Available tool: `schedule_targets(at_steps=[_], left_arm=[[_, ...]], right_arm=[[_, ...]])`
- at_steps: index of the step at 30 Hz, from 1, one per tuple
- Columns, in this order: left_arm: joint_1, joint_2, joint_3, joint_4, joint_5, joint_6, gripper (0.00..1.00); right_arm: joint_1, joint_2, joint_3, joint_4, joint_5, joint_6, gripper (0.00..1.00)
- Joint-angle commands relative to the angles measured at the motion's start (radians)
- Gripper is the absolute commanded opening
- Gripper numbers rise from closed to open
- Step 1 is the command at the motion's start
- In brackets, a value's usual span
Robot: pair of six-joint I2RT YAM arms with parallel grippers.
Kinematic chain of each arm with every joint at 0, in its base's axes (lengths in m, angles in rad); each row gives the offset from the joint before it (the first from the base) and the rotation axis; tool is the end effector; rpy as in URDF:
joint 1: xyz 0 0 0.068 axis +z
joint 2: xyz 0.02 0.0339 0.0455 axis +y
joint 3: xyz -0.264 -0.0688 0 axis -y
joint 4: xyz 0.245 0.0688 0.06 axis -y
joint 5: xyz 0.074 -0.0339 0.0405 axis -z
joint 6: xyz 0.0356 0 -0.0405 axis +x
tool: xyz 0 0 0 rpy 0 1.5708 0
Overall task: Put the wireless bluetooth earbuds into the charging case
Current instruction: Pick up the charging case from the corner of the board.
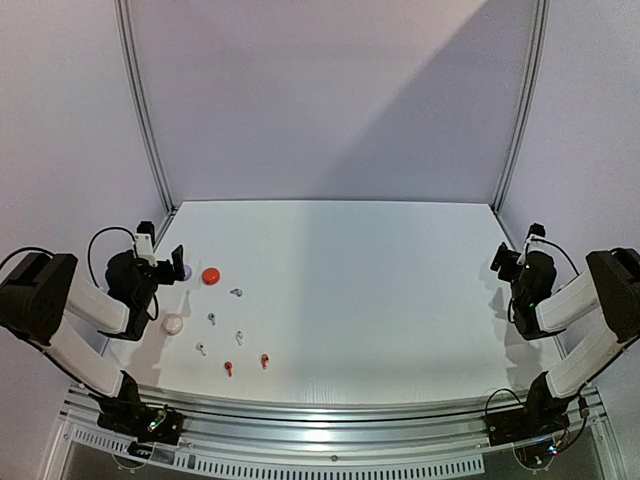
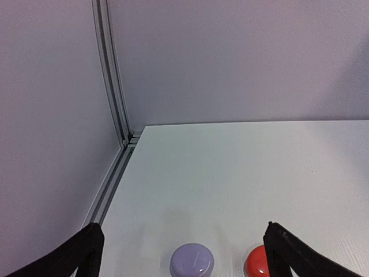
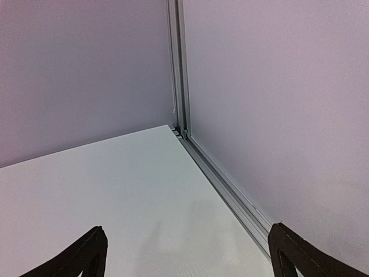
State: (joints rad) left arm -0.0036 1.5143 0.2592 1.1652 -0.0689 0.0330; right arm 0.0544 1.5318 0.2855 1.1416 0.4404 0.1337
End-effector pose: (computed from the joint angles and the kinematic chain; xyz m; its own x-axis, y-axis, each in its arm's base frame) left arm 0.2473 0.0016 0.1530 -0.0919 0.0332 -0.9952 -0.0620 0.9973 0.0390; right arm 0.2508 -0.0015 0.1531 -0.0536 0.1178 -0.9916 0.3847 0.9188 0.0884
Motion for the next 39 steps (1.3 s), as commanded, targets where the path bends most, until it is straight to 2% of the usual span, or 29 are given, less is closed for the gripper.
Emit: schedule_targets(at_steps=[1,4,8,10,12,15,19,21,23,25,30,33,39], left_arm=[[0.004,0.012,0.015,0.005,-0.005,-0.004,0.99],[0.004,0.013,0.013,0.007,-0.006,-0.005,0.99],[0.004,0.014,0.011,0.017,0.009,0.003,0.99],[0.004,-0.015,0.024,-0.020,0.015,0.013,0.99],[0.004,-0.099,0.097,-0.220,0.045,0.016,0.99],[0.003,-0.168,0.332,-0.692,0.159,0.097,0.99],[0.002,-0.083,0.670,-1.224,0.337,0.279,0.99],[-0.014,0.001,0.802,-1.429,0.330,0.396,0.99],[-0.031,0.095,0.892,-1.541,0.220,0.456,0.99],[-0.034,0.195,0.998,-1.681,0.173,0.505,0.99],[-0.034,0.413,1.283,-2.057,0.331,0.701,0.99],[-0.030,0.465,1.334,-2.156,0.415,0.848,0.98],[-0.026,0.519,1.334,-2.206,0.466,1.099,0.99]], right_arm=[[0.007,-0.027,0.020,-0.042,-0.019,0.000,0.99],[0.017,-0.057,0.036,-0.120,-0.015,-0.026,0.99],[0.020,-0.175,0.176,-0.443,-0.092,-0.043,0.99],[0.019,-0.204,0.242,-0.549,-0.189,-0.021,0.99],[0.020,-0.218,0.297,-0.620,-0.309,0.014,0.99],[0.038,-0.210,0.398,-0.700,-0.426,0.053,0.99],[0.104,-0.169,0.519,-0.770,-0.488,0.051,0.99],[0.141,-0.136,0.592,-0.815,-0.488,0.043,0.99],[0.184,-0.099,0.657,-0.844,-0.489,0.022,0.99],[0.229,-0.064,0.707,-0.854,-0.499,0.000,0.99],[0.346,0.041,0.813,-0.912,-0.541,-0.083,0.99],[0.395,0.094,0.848,-0.923,-0.549,-0.101,0.99],[0.471,0.158,0.905,-0.940,-0.561,-0.112,0.99]])
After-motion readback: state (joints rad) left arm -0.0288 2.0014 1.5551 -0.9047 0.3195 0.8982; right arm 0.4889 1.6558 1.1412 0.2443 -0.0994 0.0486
